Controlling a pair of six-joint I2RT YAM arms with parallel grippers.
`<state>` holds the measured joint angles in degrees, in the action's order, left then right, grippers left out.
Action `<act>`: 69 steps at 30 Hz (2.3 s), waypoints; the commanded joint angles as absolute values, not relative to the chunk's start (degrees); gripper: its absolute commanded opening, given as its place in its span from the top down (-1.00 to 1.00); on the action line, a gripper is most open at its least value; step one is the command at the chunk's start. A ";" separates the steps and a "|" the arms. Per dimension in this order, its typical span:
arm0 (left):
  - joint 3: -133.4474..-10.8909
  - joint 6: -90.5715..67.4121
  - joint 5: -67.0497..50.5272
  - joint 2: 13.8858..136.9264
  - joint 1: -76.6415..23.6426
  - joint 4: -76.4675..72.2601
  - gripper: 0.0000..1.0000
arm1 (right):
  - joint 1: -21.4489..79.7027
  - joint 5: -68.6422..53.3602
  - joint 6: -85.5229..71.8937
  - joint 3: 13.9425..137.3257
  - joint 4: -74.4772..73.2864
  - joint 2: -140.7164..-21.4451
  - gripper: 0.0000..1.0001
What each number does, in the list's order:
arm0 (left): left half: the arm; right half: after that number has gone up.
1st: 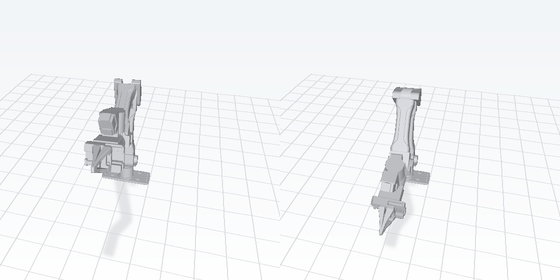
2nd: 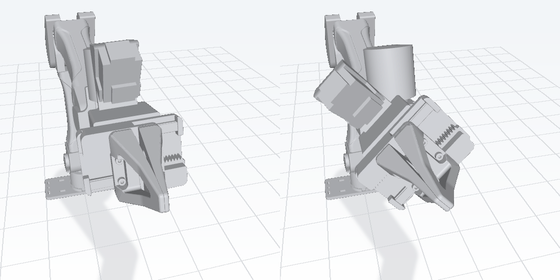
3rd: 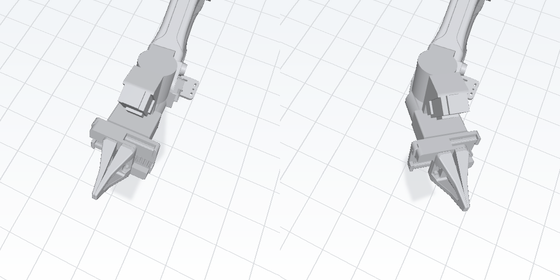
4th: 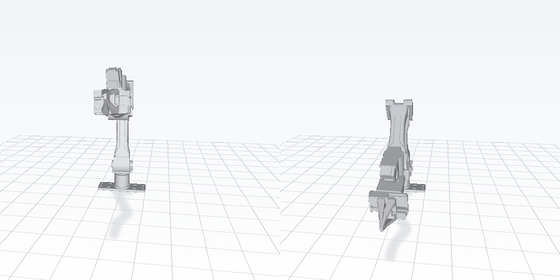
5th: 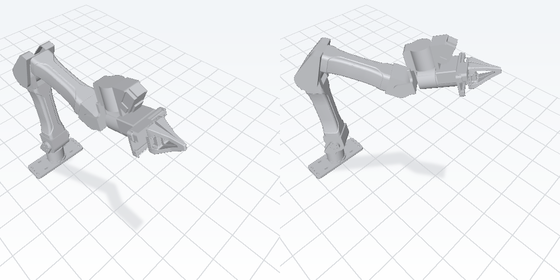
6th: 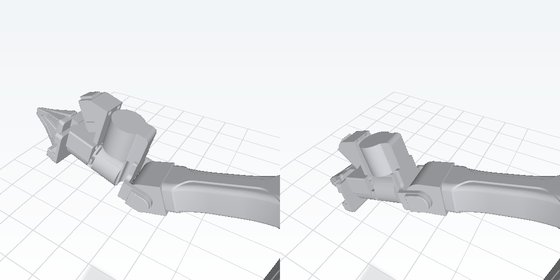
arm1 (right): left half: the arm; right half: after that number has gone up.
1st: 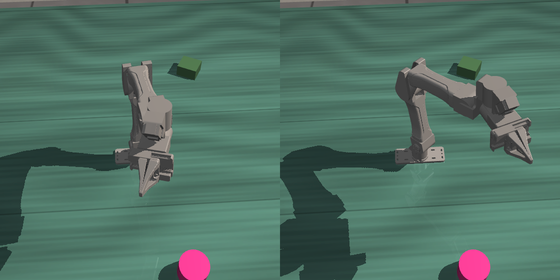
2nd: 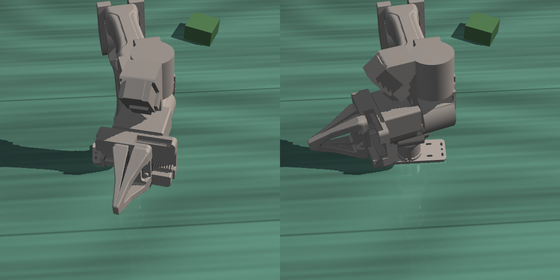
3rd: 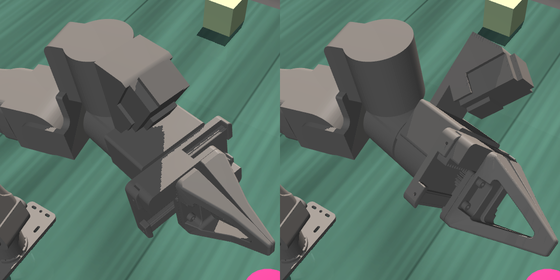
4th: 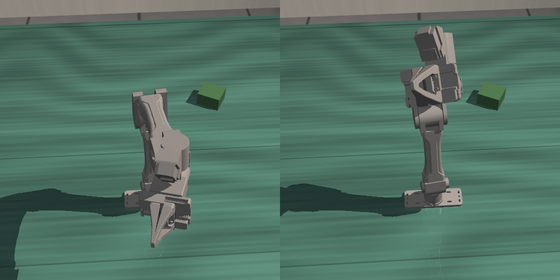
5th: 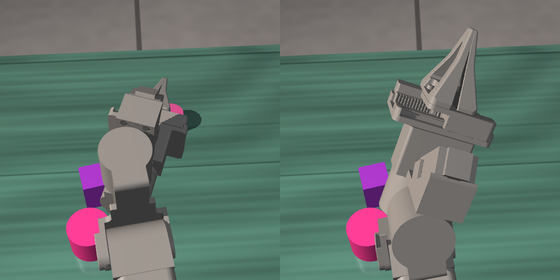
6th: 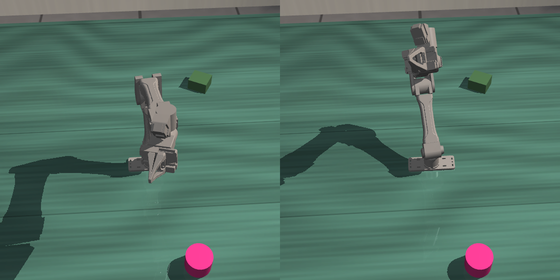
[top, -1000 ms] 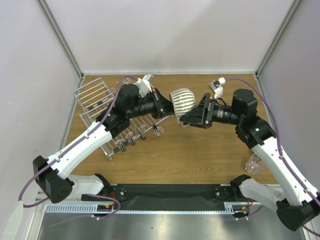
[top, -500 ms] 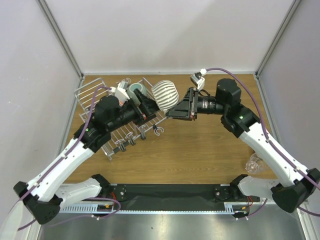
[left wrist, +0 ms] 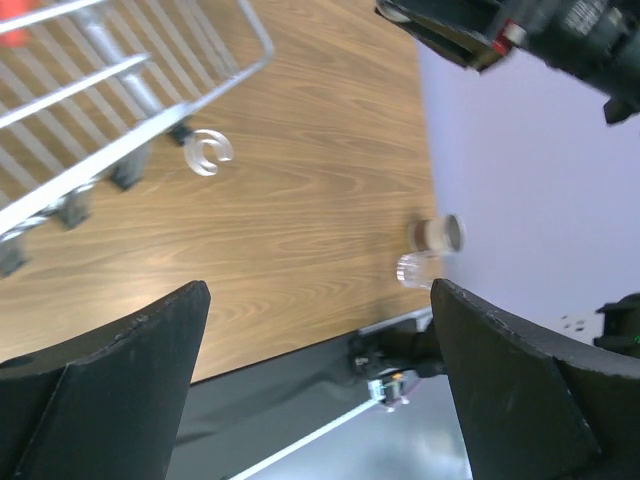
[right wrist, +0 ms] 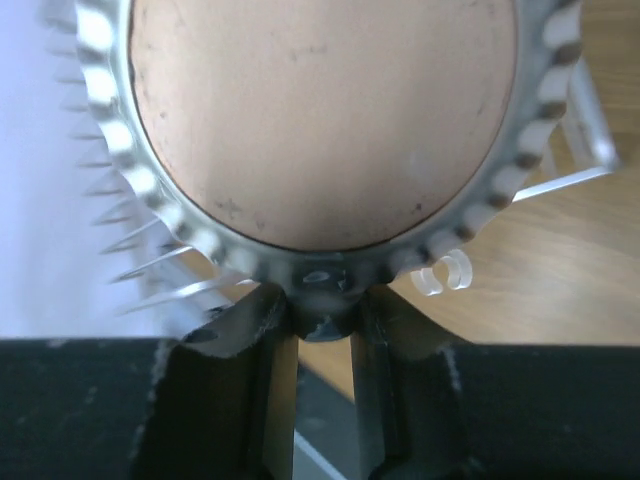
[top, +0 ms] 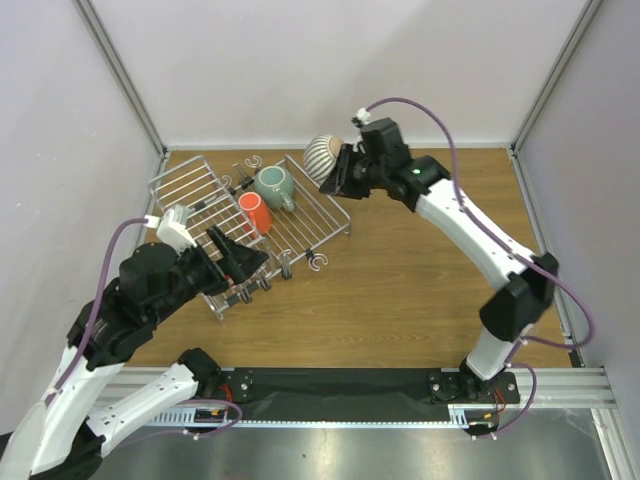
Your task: Load the cups into the dish rack
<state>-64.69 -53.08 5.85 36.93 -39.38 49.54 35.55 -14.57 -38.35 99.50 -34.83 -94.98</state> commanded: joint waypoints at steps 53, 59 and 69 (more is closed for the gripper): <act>-80.60 -39.90 6.59 43.07 -39.55 61.52 -0.99 | 47.46 20.56 -16.00 130.96 -39.38 -137.72 1.00; -79.72 -40.17 6.24 43.24 -39.55 60.91 -0.99 | 47.46 19.78 -14.33 133.32 -37.35 -139.47 1.00; -80.07 -39.55 4.75 45.52 -39.46 59.68 -1.00 | 47.11 18.19 -14.15 137.81 -38.85 -141.51 0.20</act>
<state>-79.88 -41.34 5.72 44.56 -39.38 61.60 46.59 18.70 -15.00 133.53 -44.60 -142.10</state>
